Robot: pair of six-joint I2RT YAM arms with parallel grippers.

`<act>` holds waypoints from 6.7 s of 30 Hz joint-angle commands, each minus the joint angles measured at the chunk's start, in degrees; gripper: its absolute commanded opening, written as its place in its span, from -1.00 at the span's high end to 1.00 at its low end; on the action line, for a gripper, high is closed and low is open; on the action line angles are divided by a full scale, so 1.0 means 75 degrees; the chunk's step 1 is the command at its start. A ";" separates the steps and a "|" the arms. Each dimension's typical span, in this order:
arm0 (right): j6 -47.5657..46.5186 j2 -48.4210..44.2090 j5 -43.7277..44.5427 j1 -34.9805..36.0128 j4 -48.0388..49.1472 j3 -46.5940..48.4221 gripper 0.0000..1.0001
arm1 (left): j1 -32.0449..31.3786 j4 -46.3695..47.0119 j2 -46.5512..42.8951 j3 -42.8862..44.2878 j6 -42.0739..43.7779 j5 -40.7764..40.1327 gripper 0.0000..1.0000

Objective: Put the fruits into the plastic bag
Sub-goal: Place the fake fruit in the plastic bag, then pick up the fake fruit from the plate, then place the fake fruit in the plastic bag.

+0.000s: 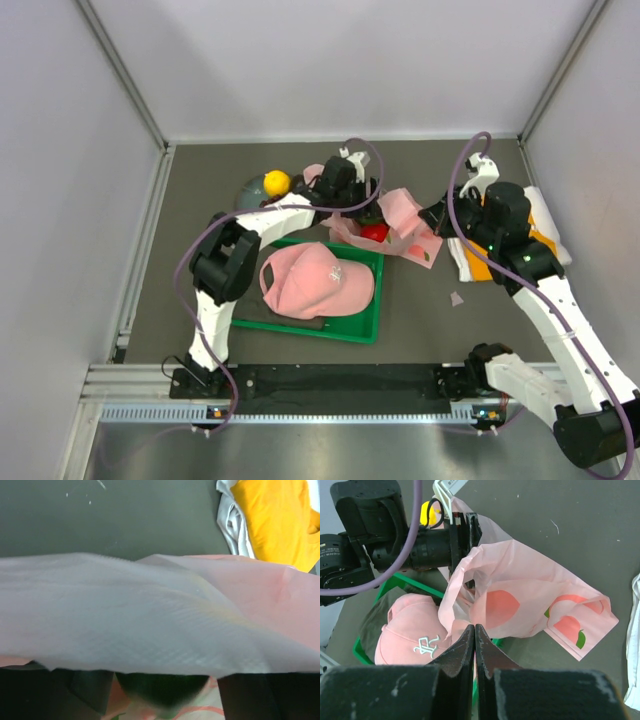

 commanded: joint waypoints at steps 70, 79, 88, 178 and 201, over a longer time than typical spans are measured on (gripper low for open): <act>0.0088 -0.0122 0.0037 -0.0039 0.0445 -0.0076 1.00 | 0.3010 -0.1566 -0.4319 -0.2522 0.1915 -0.2227 -0.98; 0.0064 -0.0111 0.0049 -0.0039 0.0456 -0.0111 1.00 | 0.2987 -0.1837 -0.3510 -0.2194 0.2526 -0.2521 -0.97; 0.0053 -0.0099 0.0072 -0.0039 0.0433 -0.0123 1.00 | 0.2823 -0.1731 -0.2748 -0.1924 0.2701 -0.2567 -0.97; 0.0158 -0.0087 0.0025 -0.0039 0.0351 -0.0088 1.00 | 0.2788 -0.2669 -0.3872 -0.1842 0.3112 -0.3201 1.00; 0.0170 -0.0087 0.0002 -0.0051 0.0409 -0.0076 1.00 | 0.2788 -0.2563 -0.5560 -0.1760 0.3240 -0.0508 1.00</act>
